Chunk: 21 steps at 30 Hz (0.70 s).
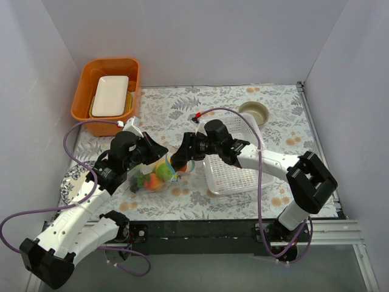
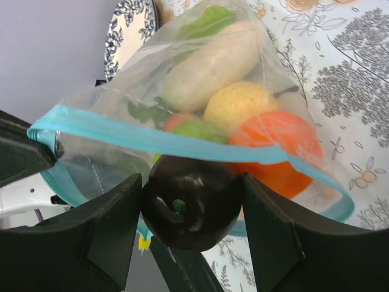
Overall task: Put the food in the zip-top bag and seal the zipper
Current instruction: Pick up the fake fruit from the bin, then place the fake fruit in the zipper food storage bag.
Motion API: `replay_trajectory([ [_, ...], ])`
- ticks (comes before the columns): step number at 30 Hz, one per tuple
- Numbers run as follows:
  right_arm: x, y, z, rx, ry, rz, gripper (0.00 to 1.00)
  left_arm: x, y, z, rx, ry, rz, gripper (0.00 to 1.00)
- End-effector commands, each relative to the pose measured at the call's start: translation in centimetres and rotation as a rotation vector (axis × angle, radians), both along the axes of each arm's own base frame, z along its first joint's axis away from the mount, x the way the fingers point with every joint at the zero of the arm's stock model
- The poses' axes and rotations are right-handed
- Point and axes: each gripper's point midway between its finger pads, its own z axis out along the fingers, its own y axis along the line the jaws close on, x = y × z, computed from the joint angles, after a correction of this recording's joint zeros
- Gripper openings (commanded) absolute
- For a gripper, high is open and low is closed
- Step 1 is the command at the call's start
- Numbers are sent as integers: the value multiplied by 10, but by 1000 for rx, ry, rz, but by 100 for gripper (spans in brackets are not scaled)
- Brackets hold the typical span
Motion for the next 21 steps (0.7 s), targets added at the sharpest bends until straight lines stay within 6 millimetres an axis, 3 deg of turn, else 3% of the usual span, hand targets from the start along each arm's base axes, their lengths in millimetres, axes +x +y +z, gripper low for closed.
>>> replay_trajectory([
  [1,1,30,39,192,-57,43,49,-1,-1,20,-26,-51,-14,0],
  [8,-4,52,45,190,-98,79,54,-1,0,28,-31,-64,-10,0],
  [13,-12,62,33,188,-76,111,65,1,5,35,-31,-79,25,0],
  [21,-27,73,38,225,-79,225,85,-1,13,39,-44,-94,65,0],
])
